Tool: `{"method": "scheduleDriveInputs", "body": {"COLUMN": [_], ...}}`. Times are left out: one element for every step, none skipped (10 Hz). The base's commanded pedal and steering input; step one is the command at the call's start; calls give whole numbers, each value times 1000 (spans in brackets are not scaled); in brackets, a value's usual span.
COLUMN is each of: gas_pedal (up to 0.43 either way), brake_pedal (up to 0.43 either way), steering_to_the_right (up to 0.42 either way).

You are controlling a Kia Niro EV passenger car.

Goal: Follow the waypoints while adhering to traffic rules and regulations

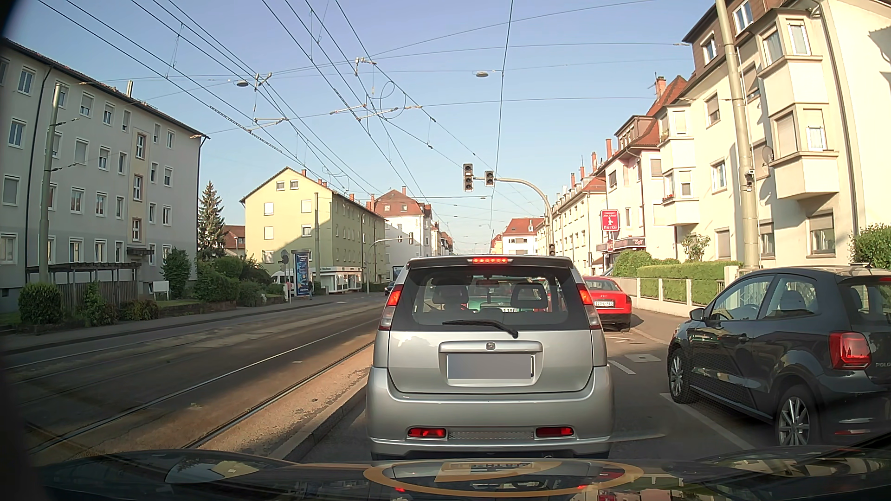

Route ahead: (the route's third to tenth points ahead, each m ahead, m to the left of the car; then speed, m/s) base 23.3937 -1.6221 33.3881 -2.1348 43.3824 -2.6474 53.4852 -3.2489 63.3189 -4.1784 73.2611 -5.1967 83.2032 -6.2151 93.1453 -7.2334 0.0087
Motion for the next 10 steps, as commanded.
{"method": "scheduleDriveInputs", "body": {"gas_pedal": [0,0,0,0,0,0,0,0,0,0], "brake_pedal": [177,177,177,177,177,177,177,177,177,177], "steering_to_the_right": [-2,-2,-2,-2,-2,-2,-2,-2,-2,-2]}}
